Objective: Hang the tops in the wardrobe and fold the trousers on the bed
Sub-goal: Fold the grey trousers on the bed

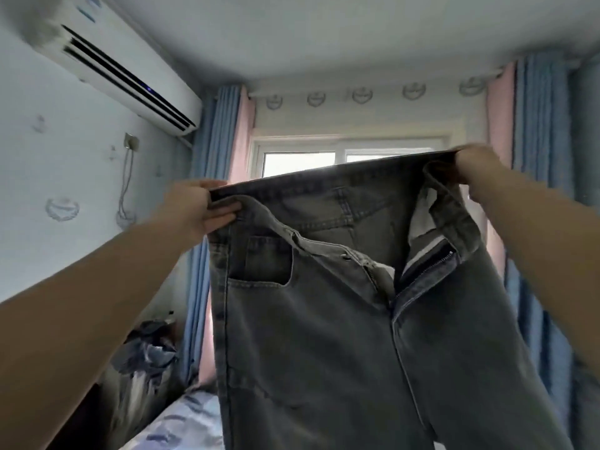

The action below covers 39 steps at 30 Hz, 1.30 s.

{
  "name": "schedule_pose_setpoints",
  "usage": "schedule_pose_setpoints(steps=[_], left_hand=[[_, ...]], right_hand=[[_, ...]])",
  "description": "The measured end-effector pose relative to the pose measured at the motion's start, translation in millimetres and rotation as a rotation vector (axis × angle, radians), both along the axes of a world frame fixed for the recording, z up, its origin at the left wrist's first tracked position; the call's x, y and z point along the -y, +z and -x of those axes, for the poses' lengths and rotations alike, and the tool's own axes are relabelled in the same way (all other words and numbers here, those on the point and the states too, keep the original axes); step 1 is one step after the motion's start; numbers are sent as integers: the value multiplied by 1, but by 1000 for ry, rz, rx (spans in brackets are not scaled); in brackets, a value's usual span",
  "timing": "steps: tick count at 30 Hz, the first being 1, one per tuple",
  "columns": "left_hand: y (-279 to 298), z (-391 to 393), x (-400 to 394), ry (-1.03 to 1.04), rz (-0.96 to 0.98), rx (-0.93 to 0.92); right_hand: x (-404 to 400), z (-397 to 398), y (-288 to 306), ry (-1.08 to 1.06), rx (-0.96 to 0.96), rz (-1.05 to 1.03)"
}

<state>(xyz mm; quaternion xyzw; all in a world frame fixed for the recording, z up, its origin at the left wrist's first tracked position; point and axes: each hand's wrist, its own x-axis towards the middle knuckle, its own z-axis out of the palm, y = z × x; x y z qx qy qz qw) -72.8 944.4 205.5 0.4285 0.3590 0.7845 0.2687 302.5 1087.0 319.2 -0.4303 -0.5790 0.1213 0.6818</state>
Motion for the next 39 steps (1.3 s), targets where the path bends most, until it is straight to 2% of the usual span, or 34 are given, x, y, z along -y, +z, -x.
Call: schedule_pose_setpoints(steps=[3,6,11,15,17,21,25,33,39], left_hand=[[-46,22,10,25,77,87],[-114,47,17,79,169,171],[-254,94,40,218,428,313],[-360,145,68,342,619,422],[-400,175,81,399,672,488],[-474,258,99,524,724,644],[-525,370,93,619,787,742],[-638,609,75,691,1067,681],[-730,720,65,718,1182,721]], right_hand=[[-25,40,-29,80,71,21],[-58,89,-94,185,60,159],[-94,181,-251,266,201,423],[-97,264,-376,347,386,607],[-91,304,-424,363,420,662],[-81,411,-512,424,477,741],[-87,538,-575,426,523,794],[-111,802,-693,479,549,939],[-130,940,-785,627,568,1049]])
